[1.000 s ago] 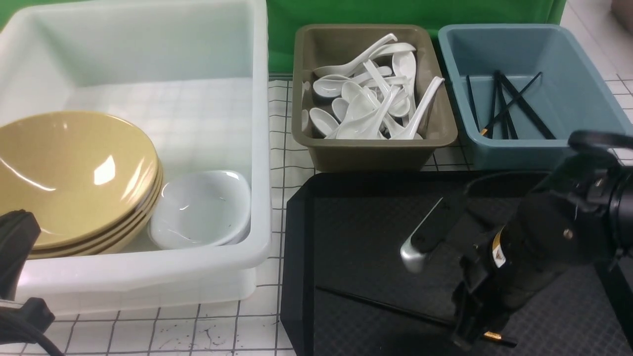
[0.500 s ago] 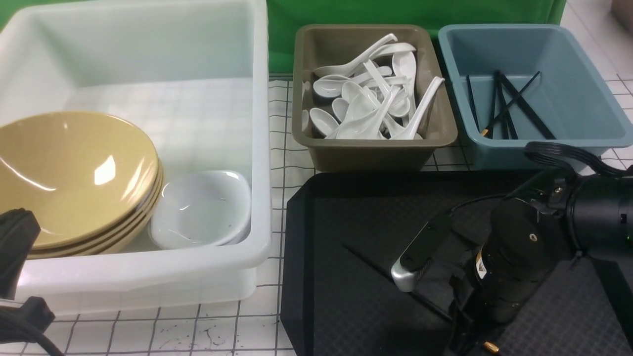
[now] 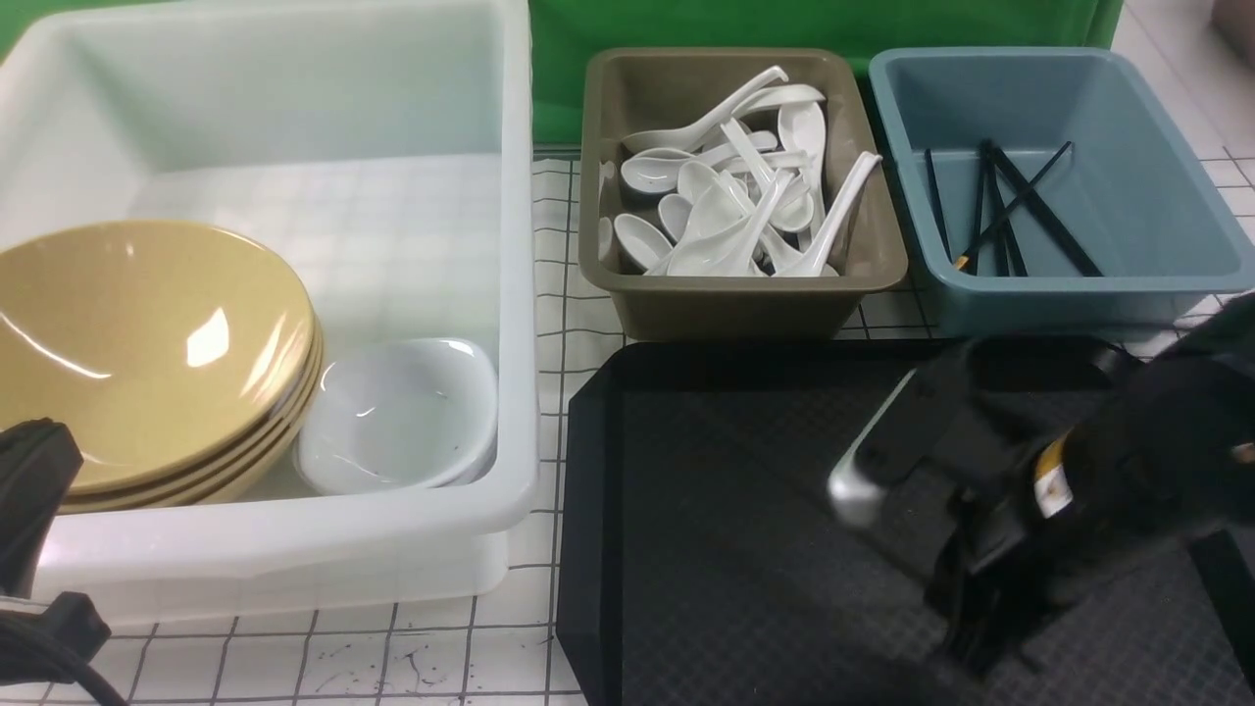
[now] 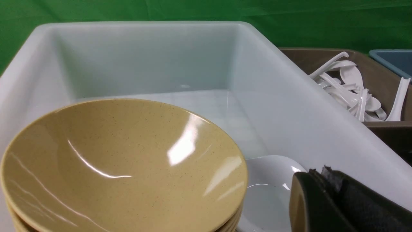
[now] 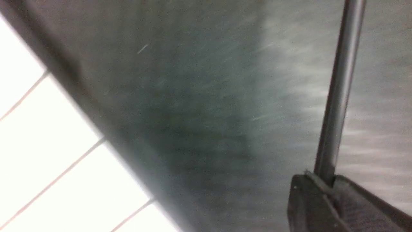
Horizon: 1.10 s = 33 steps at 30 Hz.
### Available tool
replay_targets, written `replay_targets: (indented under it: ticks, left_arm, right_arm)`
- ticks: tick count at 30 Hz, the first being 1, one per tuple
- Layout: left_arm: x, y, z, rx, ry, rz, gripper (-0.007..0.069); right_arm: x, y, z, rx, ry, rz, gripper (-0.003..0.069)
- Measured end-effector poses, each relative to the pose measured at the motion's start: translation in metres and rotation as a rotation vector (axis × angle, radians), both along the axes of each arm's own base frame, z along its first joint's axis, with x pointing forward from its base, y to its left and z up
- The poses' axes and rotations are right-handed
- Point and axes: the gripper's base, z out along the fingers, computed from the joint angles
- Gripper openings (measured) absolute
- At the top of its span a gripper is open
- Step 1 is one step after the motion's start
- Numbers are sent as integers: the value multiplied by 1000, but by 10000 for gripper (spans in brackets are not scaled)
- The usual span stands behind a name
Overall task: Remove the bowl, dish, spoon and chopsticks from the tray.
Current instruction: Use the right arm to grab a chopstick, then use the right arm to put a chopstick into the small storage box on the right
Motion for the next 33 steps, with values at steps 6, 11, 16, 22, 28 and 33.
replay_targets:
  ticks: [6,11,16,22,28,33]
  left_arm:
    - [0,0,0,0,0,0,-13]
    - [0,0,0,0,-1,0,-13]
    - [0,0,0,0,-1,0,-13]
    - [0,0,0,0,-1,0,-13]
    - [0,0,0,0,-1,0,-13]
    - [0,0,0,0,-1,0,-13]
  right_arm:
    - [38,-42,52,244,-482,-228,87]
    - [91,-79,68,473,-936,-427,87]
    - [150,-97,24,500,-927,-551,110]
    - [190,-103,-22,429,-619,-699,261]
    - [174,-105,19,340,-488,-700,286]
    - [98,-104,86,315,-614,-570,133]
